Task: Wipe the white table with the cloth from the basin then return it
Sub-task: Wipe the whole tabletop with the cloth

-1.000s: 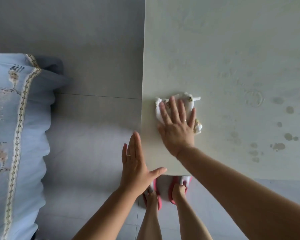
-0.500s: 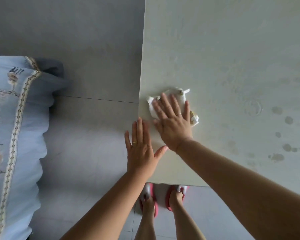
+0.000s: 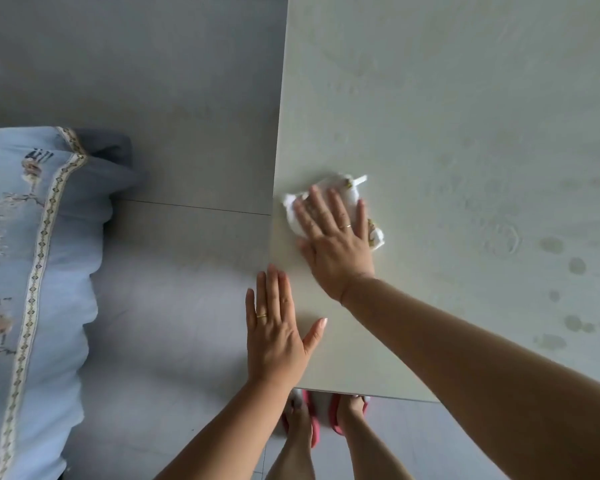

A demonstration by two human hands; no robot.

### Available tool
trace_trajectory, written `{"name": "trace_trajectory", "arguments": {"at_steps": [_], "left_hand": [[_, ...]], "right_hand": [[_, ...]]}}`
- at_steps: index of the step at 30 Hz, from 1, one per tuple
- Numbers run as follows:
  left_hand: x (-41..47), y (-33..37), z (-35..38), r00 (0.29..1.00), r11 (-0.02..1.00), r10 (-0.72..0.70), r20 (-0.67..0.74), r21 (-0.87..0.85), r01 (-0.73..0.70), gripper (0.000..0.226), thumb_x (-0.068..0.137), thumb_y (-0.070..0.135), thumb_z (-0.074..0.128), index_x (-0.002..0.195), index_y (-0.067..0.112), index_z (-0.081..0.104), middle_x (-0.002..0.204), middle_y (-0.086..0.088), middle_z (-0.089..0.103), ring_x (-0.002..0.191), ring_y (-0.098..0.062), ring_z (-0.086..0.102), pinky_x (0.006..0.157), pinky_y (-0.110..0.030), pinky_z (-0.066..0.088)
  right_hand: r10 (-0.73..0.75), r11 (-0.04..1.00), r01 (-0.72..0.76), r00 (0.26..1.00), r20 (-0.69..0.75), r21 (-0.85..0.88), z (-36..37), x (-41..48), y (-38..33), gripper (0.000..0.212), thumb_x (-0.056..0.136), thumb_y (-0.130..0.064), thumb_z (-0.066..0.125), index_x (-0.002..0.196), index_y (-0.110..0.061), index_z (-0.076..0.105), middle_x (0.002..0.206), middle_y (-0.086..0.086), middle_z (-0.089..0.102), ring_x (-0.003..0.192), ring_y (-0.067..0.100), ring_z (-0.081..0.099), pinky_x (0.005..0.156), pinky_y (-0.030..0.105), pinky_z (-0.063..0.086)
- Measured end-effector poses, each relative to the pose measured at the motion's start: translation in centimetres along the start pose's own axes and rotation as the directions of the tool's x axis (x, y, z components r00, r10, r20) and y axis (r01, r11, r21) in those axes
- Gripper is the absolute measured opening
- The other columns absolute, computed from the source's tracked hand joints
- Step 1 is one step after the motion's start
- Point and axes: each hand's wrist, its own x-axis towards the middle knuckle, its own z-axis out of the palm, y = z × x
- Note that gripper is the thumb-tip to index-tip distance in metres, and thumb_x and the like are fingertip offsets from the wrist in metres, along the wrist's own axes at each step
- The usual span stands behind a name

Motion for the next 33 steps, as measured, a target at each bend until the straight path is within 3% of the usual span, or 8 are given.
{"name": "trace_trajectory", "arguments": {"at_steps": [4,10,13,17,20,24,30,33], "left_hand": [[0.0,-0.1,0.2,1.0,1.0,0.014,-0.024,-0.01,-0.014,0.088,0.089,0.062,0.029,0.147,-0.003,0.02,0.155,-0.022,0.018,0.143,-0.035,0.019,0.114,-0.05,0.019],[0.1,-0.1,0.3,1.0,0.999,0.007,-0.014,-0.038,-0.007,0.089,0.088,0.061,0.033,0.146,-0.004,0.019,0.156,-0.022,0.016,0.144,-0.035,0.016,0.113,-0.05,0.022],[0.1,-0.1,0.1,1.0,0.999,0.014,0.011,-0.041,-0.013,0.088,0.089,0.061,0.032,0.146,-0.004,0.019,0.155,-0.022,0.017,0.143,-0.036,0.018,0.112,-0.05,0.023],[0.1,-0.1,-0.3,0.999,0.999,0.012,0.03,-0.038,-0.011,0.087,0.09,0.061,0.03,0.145,-0.005,0.022,0.155,-0.022,0.017,0.143,-0.035,0.018,0.112,-0.049,0.023],[0.0,-0.2,-0.4,0.999,0.999,0.022,0.03,-0.038,-0.021,0.087,0.09,0.062,0.029,0.145,-0.005,0.022,0.155,-0.023,0.017,0.143,-0.035,0.017,0.112,-0.048,0.023],[0.1,-0.2,-0.6,0.999,0.999,0.023,0.035,-0.042,-0.021,0.085,0.093,0.062,0.022,0.142,-0.007,0.027,0.152,-0.026,0.022,0.139,-0.039,0.026,0.109,-0.049,0.025],[0.1,-0.4,-0.3,0.999,0.998,0.042,0.002,-0.049,-0.042,0.085,0.092,0.063,0.025,0.141,-0.006,0.031,0.151,-0.024,0.026,0.137,-0.039,0.032,0.109,-0.05,0.025],[0.6,-0.5,-0.5,0.998,0.997,0.007,-0.057,-0.079,-0.011,0.083,0.092,0.063,0.025,0.144,-0.002,0.031,0.153,-0.018,0.027,0.14,-0.033,0.027,0.113,-0.053,0.017]], "right_hand": [[-0.254,0.96,0.259,0.965,0.058,-0.107,-1.8,2.3,4.8,0.056,0.095,-0.047,0.028,0.148,-0.035,0.019,0.159,-0.003,0.015,0.146,0.023,0.011,0.115,0.052,0.001],[0.343,0.939,-0.338,0.935,-0.092,0.066,-1.7,6.2,4.4,0.06,0.095,-0.04,0.034,0.15,-0.034,0.012,0.16,-0.002,0.007,0.147,0.021,0.0,0.112,0.049,-0.015],[0.04,0.999,-0.04,0.999,0.008,0.007,-0.4,4.1,-0.9,0.06,0.093,-0.041,0.031,0.15,-0.033,0.013,0.16,-0.001,0.006,0.147,0.026,0.001,0.111,0.051,-0.015],[-0.294,0.947,0.307,0.947,0.127,-0.094,-2.2,4.6,2.6,0.055,0.095,-0.047,0.02,0.149,-0.036,0.013,0.159,-0.004,0.008,0.147,0.021,0.003,0.115,0.049,-0.005],[-0.015,0.997,0.018,0.999,0.039,-0.072,-4.0,7.3,8.2,0.053,0.098,-0.047,0.024,0.149,-0.039,0.011,0.16,-0.004,0.007,0.147,0.019,0.001,0.116,0.046,-0.004],[0.399,0.914,-0.393,0.916,-0.048,0.098,-3.2,8.4,5.5,0.061,0.095,-0.038,0.034,0.15,-0.034,0.009,0.16,-0.001,0.003,0.147,0.023,-0.004,0.113,0.049,-0.013],[-0.262,0.963,0.266,0.96,0.094,-0.03,-1.9,6.1,1.7,0.056,0.097,-0.041,0.034,0.149,-0.036,0.014,0.159,-0.004,0.009,0.147,0.024,0.003,0.114,0.048,-0.009],[-0.269,0.955,0.277,0.959,0.086,-0.102,-3.7,9.6,7.6,0.053,0.099,-0.041,0.033,0.149,-0.036,0.017,0.159,-0.002,0.013,0.147,0.023,0.008,0.115,0.051,0.005]]}}
